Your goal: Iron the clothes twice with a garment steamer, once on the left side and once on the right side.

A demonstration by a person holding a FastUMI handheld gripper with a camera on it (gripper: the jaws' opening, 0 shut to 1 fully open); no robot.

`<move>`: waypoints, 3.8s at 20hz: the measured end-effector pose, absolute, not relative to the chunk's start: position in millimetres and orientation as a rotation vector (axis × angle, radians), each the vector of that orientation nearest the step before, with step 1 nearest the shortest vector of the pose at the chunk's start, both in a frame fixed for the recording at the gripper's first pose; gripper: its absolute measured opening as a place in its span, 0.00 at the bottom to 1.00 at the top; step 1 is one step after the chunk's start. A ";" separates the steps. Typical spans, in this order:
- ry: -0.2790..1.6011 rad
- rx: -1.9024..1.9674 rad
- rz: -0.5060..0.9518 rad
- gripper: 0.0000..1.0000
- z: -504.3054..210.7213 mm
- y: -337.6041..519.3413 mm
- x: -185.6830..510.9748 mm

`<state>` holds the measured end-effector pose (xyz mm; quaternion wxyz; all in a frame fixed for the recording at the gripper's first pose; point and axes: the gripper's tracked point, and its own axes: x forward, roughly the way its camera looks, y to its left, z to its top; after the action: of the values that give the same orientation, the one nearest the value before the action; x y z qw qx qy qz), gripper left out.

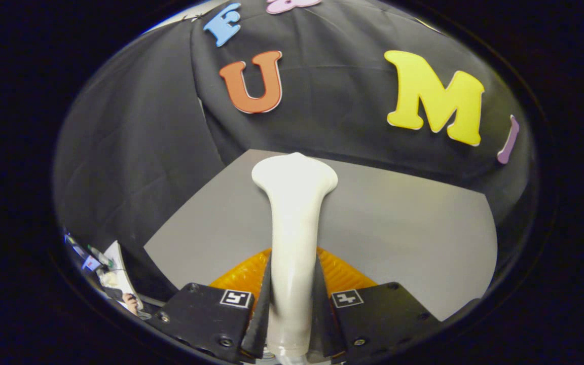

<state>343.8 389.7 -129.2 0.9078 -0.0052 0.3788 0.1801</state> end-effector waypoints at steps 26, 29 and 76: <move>0.351 0.301 0.079 0.36 15.2 115.0 165.8; 0.259 0.293 -0.025 0.37 50.1 60.4 143.6; -0.011 0.019 -0.259 0.36 98.1 -91.0 231.2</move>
<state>231.2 -91.0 98.1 0.9915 0.0094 -0.0057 -0.1293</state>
